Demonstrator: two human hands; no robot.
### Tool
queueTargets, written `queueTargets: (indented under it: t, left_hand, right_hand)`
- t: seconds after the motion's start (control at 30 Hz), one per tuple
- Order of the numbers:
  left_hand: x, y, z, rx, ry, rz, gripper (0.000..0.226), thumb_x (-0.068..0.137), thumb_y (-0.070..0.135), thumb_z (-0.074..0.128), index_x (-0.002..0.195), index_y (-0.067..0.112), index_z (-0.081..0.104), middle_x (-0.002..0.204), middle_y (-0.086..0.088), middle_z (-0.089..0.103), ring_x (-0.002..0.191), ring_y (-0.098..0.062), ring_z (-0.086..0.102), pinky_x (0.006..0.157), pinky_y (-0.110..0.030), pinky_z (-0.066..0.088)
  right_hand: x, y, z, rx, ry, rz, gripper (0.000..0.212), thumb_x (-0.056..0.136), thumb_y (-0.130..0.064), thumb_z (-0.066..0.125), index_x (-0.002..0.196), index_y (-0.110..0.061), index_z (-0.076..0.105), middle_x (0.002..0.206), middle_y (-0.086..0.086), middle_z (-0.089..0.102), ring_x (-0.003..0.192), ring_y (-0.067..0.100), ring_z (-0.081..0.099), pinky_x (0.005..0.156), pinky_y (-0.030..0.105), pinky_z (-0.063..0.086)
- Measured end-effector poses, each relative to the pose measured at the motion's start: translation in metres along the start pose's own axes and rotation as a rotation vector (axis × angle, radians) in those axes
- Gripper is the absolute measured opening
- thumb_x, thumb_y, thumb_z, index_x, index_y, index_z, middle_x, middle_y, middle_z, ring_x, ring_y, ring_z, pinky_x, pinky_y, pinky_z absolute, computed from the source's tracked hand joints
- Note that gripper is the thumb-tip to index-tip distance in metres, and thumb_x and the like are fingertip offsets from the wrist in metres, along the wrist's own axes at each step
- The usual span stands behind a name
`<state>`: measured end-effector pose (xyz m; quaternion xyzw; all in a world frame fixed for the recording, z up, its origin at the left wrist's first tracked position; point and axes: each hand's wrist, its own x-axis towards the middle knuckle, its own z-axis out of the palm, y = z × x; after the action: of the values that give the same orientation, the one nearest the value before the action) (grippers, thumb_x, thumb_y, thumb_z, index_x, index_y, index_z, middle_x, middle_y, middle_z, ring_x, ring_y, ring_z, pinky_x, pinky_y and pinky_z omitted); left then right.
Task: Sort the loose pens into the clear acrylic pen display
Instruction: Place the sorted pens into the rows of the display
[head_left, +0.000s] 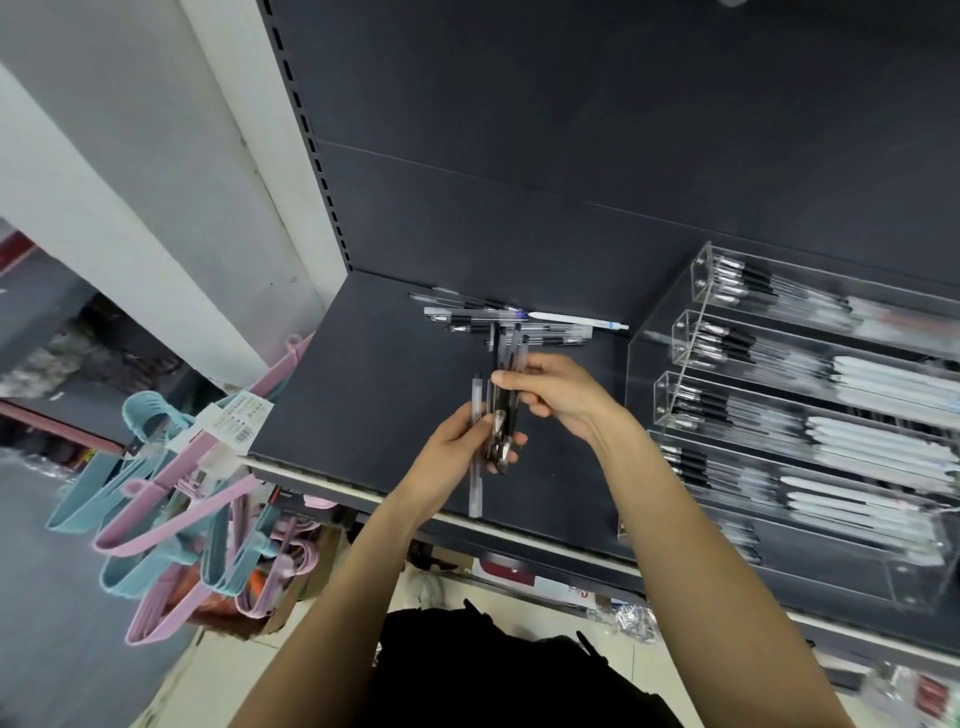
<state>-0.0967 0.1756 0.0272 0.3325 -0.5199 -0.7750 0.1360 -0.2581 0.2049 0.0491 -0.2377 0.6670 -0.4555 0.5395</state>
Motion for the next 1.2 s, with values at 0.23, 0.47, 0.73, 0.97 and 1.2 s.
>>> queueTargets:
  t: [0.23,0.47,0.73,0.97,1.2]
  left_hand:
    - [-0.010,-0.006,-0.002,-0.125,0.002,-0.072,0.037,0.103,0.036,0.030,0.124,0.018,0.054,0.102,-0.013,0.072,0.091,-0.030,0.070,0.077,-0.032,0.053]
    - [-0.007,-0.005,-0.003,-0.107,0.049,0.005,0.030,0.101,0.027,0.039,0.112,0.008,0.058,0.082,-0.005,0.067,0.067,-0.014,0.065,0.066,-0.026,0.055]
    - [-0.016,-0.010,-0.013,-0.165,-0.037,-0.026,0.025,0.100,0.022,0.043,0.112,0.007,0.058,0.078,-0.001,0.063,0.065,-0.012,0.058,0.064,-0.023,0.050]
    - [-0.020,-0.005,-0.020,-0.158,-0.059,-0.096,0.029,0.099,0.025,0.044,0.121,0.013,0.059,0.101,-0.009,0.071,0.081,-0.018,0.068,0.075,-0.028,0.055]
    - [-0.018,-0.007,-0.034,-0.559,0.134,0.007,0.032,0.101,0.016,0.036,0.128,0.011,0.054,0.123,-0.010,0.065,0.113,-0.025,0.063,0.093,-0.036,0.053]
  right_hand:
    - [0.000,0.000,0.009,-0.060,-0.104,0.042,0.011,0.084,-0.011,0.069,0.093,-0.006,0.066,0.071,-0.002,0.058,0.046,0.002,0.039,0.039,0.013,0.031]
    - [-0.001,-0.001,0.014,-0.112,-0.093,0.018,0.023,0.080,-0.015,0.073,0.099,-0.003,0.067,0.072,0.002,0.057,0.053,0.004,0.045,0.044,0.015,0.036]
    - [0.007,-0.031,-0.001,-0.233,-0.108,-0.142,0.014,0.083,-0.012,0.070,0.097,-0.011,0.067,0.067,-0.005,0.062,0.055,0.003,0.057,0.052,0.015,0.047]
    - [0.008,-0.044,0.005,-0.540,-0.170,-0.178,0.022,0.080,-0.013,0.073,0.099,-0.006,0.065,0.070,0.005,0.065,0.054,0.007,0.060,0.054,0.019,0.052]
    - [-0.007,-0.033,-0.026,-0.102,0.185,-0.273,0.007,0.086,-0.005,0.065,0.081,-0.010,0.063,0.069,0.009,0.059,0.049,0.003,0.058,0.052,0.015,0.049]
